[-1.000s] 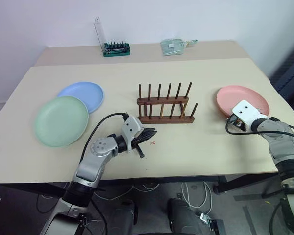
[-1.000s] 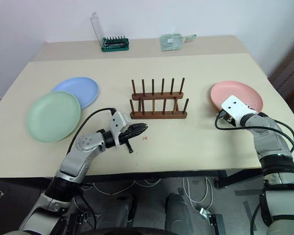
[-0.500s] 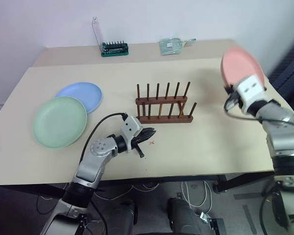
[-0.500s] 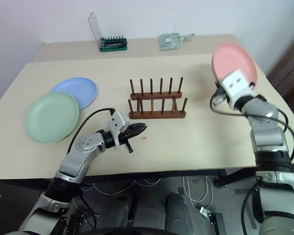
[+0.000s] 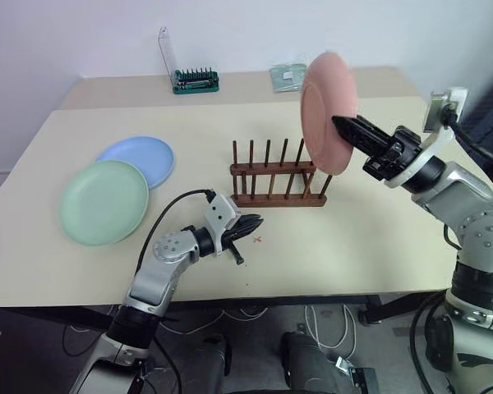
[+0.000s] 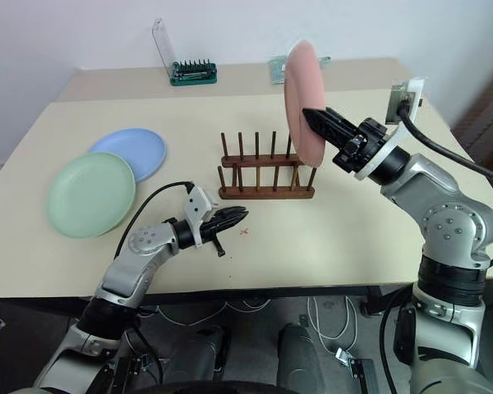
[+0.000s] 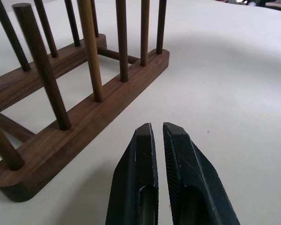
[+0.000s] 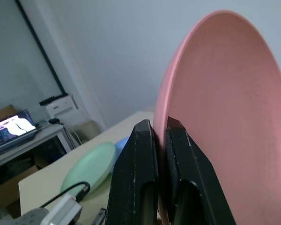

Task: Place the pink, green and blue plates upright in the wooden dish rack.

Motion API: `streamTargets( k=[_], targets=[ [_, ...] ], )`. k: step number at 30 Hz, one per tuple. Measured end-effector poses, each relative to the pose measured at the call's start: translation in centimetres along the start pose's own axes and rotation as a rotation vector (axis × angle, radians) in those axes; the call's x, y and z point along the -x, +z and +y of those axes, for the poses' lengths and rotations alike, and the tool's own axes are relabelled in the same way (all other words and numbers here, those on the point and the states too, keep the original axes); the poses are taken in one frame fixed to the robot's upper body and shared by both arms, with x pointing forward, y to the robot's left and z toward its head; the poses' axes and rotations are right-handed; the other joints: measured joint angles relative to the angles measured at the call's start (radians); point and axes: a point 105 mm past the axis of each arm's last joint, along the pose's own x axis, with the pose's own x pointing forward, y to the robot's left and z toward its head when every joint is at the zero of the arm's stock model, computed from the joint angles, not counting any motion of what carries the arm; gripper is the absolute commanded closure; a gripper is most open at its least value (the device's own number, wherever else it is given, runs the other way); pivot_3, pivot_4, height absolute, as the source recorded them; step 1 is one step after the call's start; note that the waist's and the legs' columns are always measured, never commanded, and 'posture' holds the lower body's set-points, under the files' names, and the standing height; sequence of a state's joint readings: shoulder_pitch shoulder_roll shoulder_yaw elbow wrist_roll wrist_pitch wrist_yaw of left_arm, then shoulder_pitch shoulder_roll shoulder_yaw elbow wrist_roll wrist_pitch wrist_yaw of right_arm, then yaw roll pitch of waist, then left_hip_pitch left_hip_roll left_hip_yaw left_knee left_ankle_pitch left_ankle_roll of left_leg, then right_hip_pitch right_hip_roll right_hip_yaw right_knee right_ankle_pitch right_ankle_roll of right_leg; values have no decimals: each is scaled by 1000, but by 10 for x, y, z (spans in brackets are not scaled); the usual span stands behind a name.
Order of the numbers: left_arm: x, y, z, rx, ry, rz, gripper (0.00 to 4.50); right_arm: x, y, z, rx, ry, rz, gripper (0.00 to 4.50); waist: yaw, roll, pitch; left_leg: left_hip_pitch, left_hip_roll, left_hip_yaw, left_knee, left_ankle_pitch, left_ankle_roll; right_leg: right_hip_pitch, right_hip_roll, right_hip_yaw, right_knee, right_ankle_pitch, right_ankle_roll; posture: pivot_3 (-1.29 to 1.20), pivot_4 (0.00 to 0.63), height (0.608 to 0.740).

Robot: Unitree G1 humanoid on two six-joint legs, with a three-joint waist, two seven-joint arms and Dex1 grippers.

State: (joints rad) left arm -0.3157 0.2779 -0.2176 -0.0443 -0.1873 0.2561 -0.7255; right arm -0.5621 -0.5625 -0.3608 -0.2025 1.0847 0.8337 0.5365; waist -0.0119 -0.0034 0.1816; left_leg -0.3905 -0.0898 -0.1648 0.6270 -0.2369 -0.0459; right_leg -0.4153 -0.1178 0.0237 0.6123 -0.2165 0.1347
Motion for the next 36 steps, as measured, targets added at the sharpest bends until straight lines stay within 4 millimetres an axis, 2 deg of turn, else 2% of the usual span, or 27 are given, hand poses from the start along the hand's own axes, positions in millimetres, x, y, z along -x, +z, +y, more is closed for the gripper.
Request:
streamTargets(
  k=[7,12,15,19,25,27,28,30,31,33,36],
  targets=[
    [0,0,1,1,6,0,4190,-5,-4,-19,-113,-77,-26,4472,-1,0,0,0,0,0,0,0,0,0,0,0,0,0,0,0,150,740],
    [0,0,1,4,10,-1,4190,-9,-18,-37,-206,-195,-15,4472,-1,0,0,0,0,0,0,0,0,0,0,0,0,0,0,0,150,740],
    [0,-1,0,7,10,0,4190,-9,-24,-44,-233,-246,-10,3457,-1,0,0,0,0,0,0,0,0,-1,0,0,0,0,0,0,150,740],
    [0,-1,1,4,18,-2,4190,-9,-20,-47,-195,-273,-35,1577,-1,0,0,0,0,0,0,0,0,-1,0,0,0,0,0,0,150,740],
    [0,1,2,7,33,-13,4190,-7,3,-58,21,-357,-93,1577,-2,0,0,0,0,1,0,0,0,-1,0,0,0,0,0,0,150,740],
    [1,7,5,53,43,-57,3191,-4,20,-62,230,-395,-67,1528,-1,1,0,-1,0,1,0,0,0,-2,0,0,0,0,0,0,150,740],
    [2,8,7,56,50,-65,2919,-5,25,-60,272,-393,-69,1528,-1,1,0,-1,0,1,0,0,0,-2,0,0,0,0,0,0,150,740],
    [6,11,14,55,92,-78,1957,-10,38,-48,431,-342,-56,1528,-4,1,0,-1,0,1,-1,0,0,-2,0,0,0,0,1,0,150,740],
    [8,13,20,58,125,-83,1458,-15,41,-35,519,-283,-40,1528,-8,1,0,-1,0,1,-1,0,0,-2,1,0,0,0,1,0,150,740],
    [14,19,31,51,178,-97,1458,-27,36,-10,660,-160,7,1528,-10,1,0,-1,1,1,-1,0,0,-3,1,0,1,0,1,0,150,740],
    [25,29,45,29,258,-121,1458,-39,17,15,749,-5,78,1528,-6,1,0,-1,1,1,-1,0,0,-3,0,0,1,0,1,0,150,740]
  ],
)
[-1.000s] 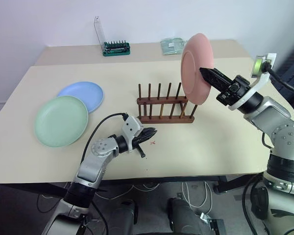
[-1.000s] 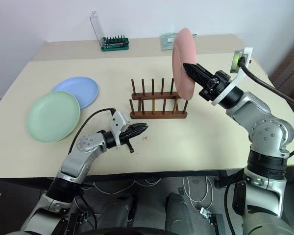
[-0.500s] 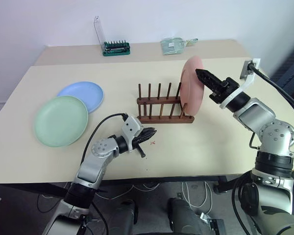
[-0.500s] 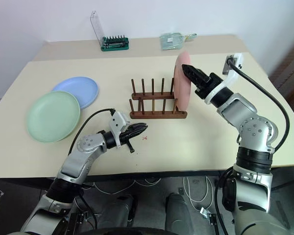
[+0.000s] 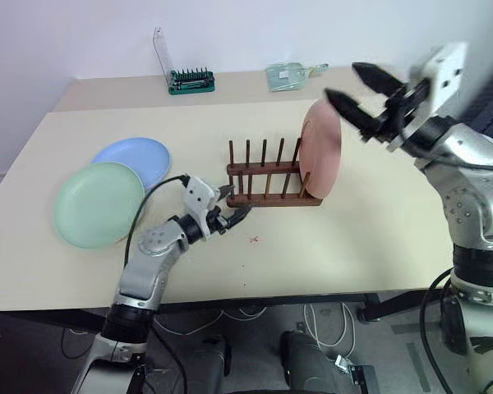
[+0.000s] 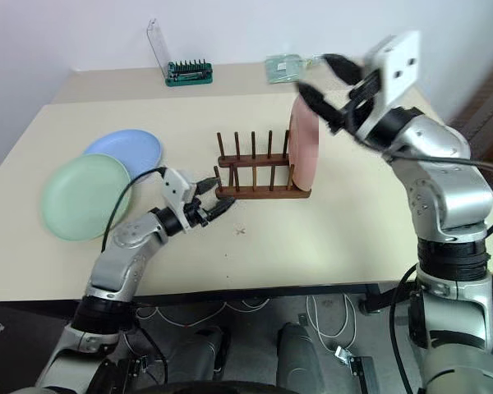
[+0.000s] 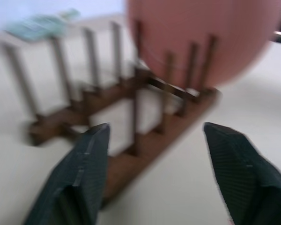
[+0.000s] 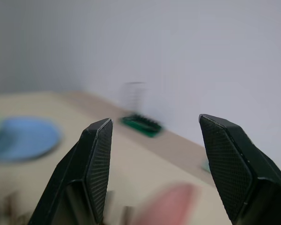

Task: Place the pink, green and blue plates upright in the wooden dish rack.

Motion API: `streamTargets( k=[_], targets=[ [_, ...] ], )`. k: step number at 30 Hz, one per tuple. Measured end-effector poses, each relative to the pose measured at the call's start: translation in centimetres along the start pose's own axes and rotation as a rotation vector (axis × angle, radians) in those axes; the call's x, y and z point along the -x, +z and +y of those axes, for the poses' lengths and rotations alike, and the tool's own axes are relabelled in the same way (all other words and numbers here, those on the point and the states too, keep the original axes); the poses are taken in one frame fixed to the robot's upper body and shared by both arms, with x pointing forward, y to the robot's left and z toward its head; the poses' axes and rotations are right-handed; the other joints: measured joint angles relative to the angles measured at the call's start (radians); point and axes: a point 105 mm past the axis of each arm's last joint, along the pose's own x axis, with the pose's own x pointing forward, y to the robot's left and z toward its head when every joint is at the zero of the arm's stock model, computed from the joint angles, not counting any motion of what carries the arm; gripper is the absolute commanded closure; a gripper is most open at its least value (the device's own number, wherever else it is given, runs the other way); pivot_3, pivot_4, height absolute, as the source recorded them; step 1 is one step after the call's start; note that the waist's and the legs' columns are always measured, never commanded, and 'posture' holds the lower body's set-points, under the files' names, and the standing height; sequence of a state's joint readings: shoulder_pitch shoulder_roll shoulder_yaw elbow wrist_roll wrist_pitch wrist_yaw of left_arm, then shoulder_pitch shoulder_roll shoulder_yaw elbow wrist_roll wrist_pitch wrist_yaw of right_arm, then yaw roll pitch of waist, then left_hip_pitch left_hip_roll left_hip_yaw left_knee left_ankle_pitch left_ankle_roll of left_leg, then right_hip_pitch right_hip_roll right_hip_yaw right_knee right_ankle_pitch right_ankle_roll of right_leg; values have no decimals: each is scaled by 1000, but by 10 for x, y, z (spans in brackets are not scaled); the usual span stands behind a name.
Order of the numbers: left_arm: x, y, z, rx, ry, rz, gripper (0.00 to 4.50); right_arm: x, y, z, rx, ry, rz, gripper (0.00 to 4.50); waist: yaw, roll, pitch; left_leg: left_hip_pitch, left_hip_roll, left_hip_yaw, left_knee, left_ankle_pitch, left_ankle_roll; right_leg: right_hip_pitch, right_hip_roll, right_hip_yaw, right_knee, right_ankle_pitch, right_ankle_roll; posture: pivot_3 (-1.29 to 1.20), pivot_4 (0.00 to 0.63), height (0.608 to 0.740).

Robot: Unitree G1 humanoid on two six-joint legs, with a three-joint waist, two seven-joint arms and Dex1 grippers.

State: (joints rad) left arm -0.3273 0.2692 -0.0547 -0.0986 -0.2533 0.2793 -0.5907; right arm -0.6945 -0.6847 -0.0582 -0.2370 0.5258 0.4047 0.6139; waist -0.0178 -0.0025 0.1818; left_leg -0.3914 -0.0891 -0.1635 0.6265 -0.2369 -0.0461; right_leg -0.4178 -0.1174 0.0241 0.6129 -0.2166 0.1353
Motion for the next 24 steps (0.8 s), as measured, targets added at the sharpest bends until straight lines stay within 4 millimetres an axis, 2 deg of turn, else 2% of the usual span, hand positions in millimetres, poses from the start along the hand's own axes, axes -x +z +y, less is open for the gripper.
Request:
streamTargets(
  k=[2,4,7,10,11,15,17,18,21,24],
  targets=[
    [9,6,21,6,108,-19,1458,-8,-4,24,32,120,29,1528,2,0,0,0,0,0,0,0,0,0,0,0,0,0,0,0,150,740],
    [22,16,52,11,264,-51,1458,-15,-13,52,58,242,70,1528,2,-1,0,0,0,-1,0,0,0,0,0,0,0,0,0,0,150,740],
    [45,38,99,9,534,-127,1458,-26,-30,79,67,312,112,1528,4,-2,0,0,0,-1,0,0,0,0,0,0,0,0,0,0,150,740],
    [74,51,132,28,773,-179,565,-36,-42,92,60,325,133,1528,5,-2,0,0,0,-1,0,0,-1,-1,0,0,0,0,0,0,150,740],
    [86,52,142,46,859,-182,74,-38,-46,94,56,324,143,1528,5,-2,0,0,-1,-1,0,0,-1,-1,0,0,0,0,0,0,150,740],
    [168,43,184,201,1370,-178,30,-45,-58,101,25,325,166,1528,3,-4,2,0,0,-1,0,0,-1,-2,0,0,1,0,0,0,150,740],
    [201,33,187,238,1526,-152,30,-46,-59,102,29,329,165,1528,4,-5,1,0,-1,-1,0,0,-2,-2,0,0,1,0,0,0,150,740],
    [211,25,185,252,1568,-118,30,-46,-60,102,33,331,164,1528,4,-5,1,0,-1,-1,0,0,-3,-2,0,0,1,0,0,0,150,740],
    [224,-8,175,368,1623,-17,30,-48,-62,103,33,334,160,1528,11,-7,0,-1,-1,-2,1,0,-3,0,0,0,1,0,0,0,150,740],
    [221,-35,163,510,1608,53,30,-49,-61,105,35,341,152,1528,8,-12,1,0,-1,-2,1,0,-3,0,1,-1,1,0,0,0,150,740]
  ],
)
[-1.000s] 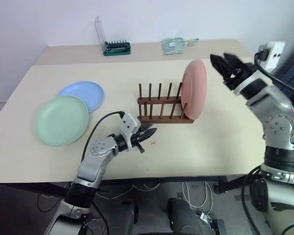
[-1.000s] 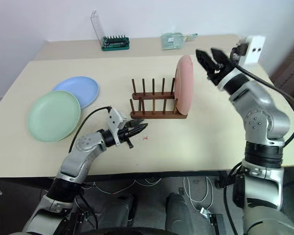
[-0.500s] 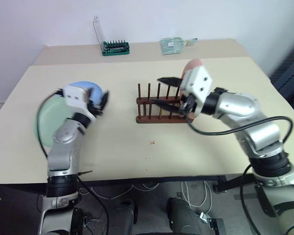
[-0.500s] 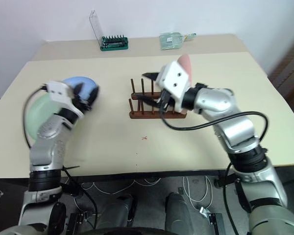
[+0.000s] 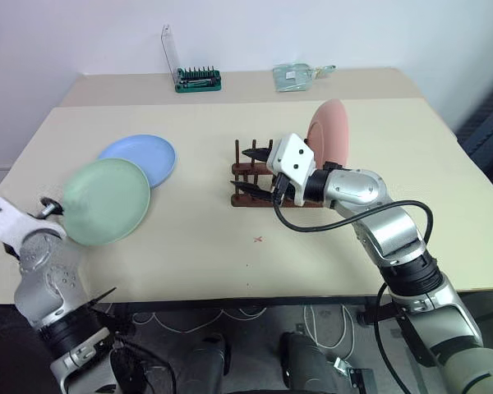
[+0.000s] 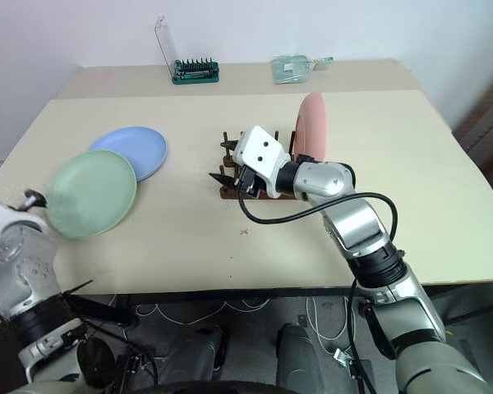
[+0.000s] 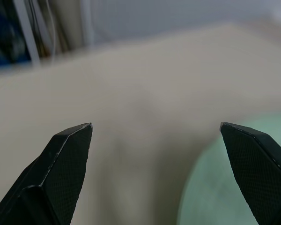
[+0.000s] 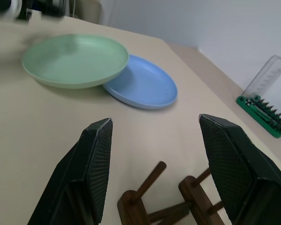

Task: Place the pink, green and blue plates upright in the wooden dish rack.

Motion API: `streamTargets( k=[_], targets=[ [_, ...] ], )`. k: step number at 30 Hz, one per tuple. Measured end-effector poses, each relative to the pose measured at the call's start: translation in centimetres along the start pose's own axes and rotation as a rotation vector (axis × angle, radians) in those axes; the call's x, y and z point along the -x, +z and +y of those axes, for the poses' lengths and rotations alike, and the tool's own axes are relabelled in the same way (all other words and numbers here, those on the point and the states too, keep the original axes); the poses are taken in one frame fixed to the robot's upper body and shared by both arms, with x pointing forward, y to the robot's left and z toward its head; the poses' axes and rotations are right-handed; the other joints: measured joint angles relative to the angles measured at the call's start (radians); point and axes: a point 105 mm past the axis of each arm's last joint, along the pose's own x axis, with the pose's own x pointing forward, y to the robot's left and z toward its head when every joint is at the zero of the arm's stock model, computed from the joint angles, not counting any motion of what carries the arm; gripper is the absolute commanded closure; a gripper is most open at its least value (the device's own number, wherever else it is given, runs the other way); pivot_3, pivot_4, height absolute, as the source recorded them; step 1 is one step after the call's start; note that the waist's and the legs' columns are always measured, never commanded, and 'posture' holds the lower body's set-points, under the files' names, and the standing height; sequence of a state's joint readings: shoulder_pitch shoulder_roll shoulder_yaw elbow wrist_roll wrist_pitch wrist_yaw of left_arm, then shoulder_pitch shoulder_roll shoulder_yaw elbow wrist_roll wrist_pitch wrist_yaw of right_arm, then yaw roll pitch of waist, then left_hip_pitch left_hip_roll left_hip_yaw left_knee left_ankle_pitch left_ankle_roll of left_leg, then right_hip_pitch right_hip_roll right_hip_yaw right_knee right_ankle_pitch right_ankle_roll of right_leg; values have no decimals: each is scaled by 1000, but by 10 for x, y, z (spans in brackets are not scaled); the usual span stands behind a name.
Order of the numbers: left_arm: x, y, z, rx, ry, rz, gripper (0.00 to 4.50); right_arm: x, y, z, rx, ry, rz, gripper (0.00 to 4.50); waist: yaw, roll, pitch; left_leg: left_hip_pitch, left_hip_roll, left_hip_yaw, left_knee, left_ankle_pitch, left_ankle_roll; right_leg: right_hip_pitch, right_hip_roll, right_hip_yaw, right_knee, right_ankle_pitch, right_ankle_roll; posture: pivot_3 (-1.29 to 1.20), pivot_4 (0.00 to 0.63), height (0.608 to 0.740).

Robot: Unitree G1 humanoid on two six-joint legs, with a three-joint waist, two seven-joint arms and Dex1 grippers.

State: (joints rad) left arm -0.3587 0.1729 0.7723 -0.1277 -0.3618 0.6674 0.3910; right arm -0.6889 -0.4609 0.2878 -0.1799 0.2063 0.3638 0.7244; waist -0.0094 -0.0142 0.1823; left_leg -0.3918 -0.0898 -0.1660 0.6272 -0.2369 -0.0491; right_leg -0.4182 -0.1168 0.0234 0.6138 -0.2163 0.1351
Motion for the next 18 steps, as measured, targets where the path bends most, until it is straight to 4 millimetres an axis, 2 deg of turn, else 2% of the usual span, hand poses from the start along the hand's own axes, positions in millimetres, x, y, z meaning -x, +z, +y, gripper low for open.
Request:
streamTargets(
  k=[4,6,7,9,16,18],
  targets=[
    [4,-21,-7,53,-56,112,30,-1,-2,1,-3,5,3,1528,-4,-2,0,0,0,0,0,0,0,0,0,0,0,0,0,0,150,740],
    [6,-23,-8,60,-74,121,30,-1,-2,0,2,2,6,1528,-6,-1,0,0,0,1,-1,0,0,-1,0,0,1,0,0,0,150,740],
    [7,-23,-7,62,-77,121,259,-1,-2,0,3,1,6,1528,-6,-1,0,1,0,1,-1,0,0,-1,0,0,1,0,0,0,150,740],
    [7,-24,-7,73,-81,126,844,-2,-3,0,8,-1,9,1528,-4,-1,0,1,0,1,-1,0,-1,-1,0,0,1,0,0,0,150,740],
    [7,-31,-9,93,-87,148,4449,-2,-6,2,1,-3,15,1528,-2,-2,0,0,0,1,-1,0,-1,0,0,0,0,0,0,0,150,740],
    [8,-29,-11,114,-93,129,4482,-2,-6,2,3,-5,18,1528,-2,-1,0,1,0,1,-1,0,-1,0,0,0,0,0,0,0,150,740]
  ],
)
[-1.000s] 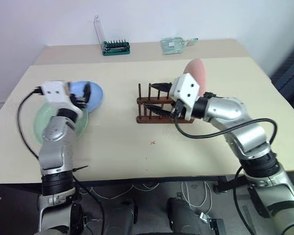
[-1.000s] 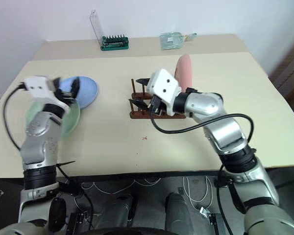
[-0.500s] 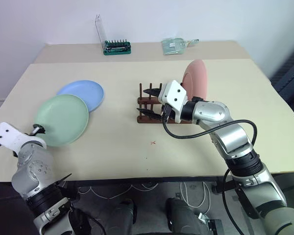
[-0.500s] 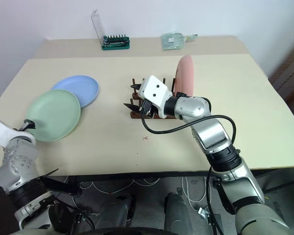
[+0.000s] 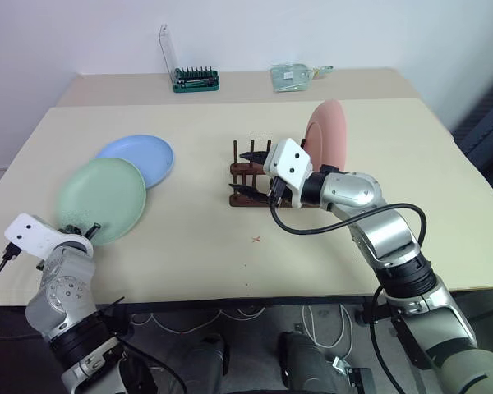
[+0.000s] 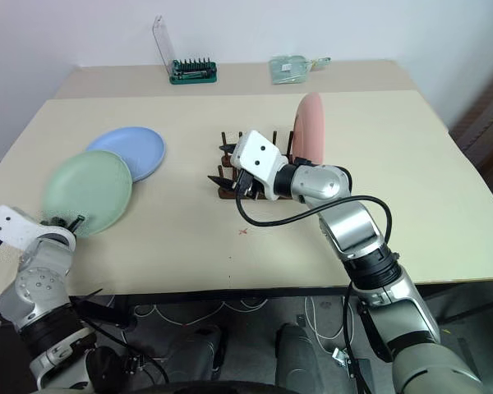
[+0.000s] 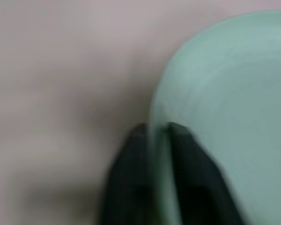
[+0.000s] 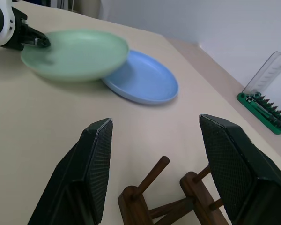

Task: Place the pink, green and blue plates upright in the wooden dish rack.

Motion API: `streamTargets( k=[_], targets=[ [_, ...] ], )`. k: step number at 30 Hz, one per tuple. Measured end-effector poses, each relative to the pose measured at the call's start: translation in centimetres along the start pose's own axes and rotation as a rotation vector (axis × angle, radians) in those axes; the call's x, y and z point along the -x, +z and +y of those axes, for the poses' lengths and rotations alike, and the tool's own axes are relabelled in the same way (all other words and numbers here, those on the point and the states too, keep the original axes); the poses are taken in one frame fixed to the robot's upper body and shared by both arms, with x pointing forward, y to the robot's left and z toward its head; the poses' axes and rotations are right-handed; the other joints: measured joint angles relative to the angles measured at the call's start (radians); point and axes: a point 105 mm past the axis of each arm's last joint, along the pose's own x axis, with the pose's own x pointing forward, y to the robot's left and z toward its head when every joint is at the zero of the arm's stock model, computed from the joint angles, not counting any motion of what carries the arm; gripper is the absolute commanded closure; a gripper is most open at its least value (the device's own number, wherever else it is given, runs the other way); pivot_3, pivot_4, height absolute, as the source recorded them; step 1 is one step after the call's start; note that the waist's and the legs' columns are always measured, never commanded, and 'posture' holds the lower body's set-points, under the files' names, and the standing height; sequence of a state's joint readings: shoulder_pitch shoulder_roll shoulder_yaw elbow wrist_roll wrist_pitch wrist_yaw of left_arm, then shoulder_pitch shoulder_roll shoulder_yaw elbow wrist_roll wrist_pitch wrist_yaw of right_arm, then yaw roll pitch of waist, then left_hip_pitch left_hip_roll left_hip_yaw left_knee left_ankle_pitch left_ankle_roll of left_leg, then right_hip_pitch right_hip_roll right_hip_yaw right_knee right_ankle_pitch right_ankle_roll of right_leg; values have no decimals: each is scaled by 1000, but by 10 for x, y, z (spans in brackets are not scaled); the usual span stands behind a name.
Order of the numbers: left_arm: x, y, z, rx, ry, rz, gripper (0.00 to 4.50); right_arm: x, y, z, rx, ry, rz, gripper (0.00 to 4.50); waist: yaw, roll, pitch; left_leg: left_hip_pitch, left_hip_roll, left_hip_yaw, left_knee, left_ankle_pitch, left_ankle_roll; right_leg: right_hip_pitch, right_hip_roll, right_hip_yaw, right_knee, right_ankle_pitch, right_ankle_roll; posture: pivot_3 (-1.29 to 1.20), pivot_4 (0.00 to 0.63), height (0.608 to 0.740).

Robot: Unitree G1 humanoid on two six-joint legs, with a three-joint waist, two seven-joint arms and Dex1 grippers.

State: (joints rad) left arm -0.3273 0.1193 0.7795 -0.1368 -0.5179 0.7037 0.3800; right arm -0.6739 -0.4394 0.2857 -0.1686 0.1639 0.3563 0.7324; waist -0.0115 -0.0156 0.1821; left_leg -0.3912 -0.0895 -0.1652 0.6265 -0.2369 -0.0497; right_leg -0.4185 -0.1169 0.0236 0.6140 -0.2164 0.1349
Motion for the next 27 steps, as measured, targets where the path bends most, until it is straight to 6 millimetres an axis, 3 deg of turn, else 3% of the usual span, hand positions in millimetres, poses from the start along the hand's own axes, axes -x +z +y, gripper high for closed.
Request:
streamTargets(
  k=[6,9,14,18,21,24,27],
  targets=[
    [3,-2,-10,56,-58,-48,4482,0,0,0,3,-2,0,1528,1,0,0,0,0,0,0,0,0,0,0,0,0,0,0,0,150,740],
    [10,2,-29,44,-170,-111,4482,0,2,0,16,-3,-9,1528,1,-1,0,0,0,0,0,0,0,0,0,0,-1,0,0,0,150,740],
    [26,28,-79,-82,-370,-246,4500,-1,3,-2,35,10,-16,39,-1,-2,1,0,0,0,0,0,0,0,0,0,0,0,0,0,150,740],
    [44,56,-130,-139,-495,-348,4500,-3,5,-18,213,-31,2,39,-1,-2,1,-1,0,0,0,0,0,0,0,0,0,0,0,0,150,740],
    [63,66,-173,-181,-598,-371,4500,-9,10,-28,365,-67,2,39,-1,-2,1,-1,0,0,0,0,0,0,0,0,-1,0,0,0,150,740],
    [80,61,-204,-255,-674,-350,4500,-17,12,-32,478,-77,-2,39,-3,-2,1,-1,0,0,0,0,0,0,0,0,-1,0,0,0,150,740],
    [92,50,-224,-276,-727,-302,4500,-22,6,-31,560,-70,10,39,-7,-2,1,-1,0,0,-1,1,-2,-1,0,0,0,0,0,0,150,740]
  ],
)
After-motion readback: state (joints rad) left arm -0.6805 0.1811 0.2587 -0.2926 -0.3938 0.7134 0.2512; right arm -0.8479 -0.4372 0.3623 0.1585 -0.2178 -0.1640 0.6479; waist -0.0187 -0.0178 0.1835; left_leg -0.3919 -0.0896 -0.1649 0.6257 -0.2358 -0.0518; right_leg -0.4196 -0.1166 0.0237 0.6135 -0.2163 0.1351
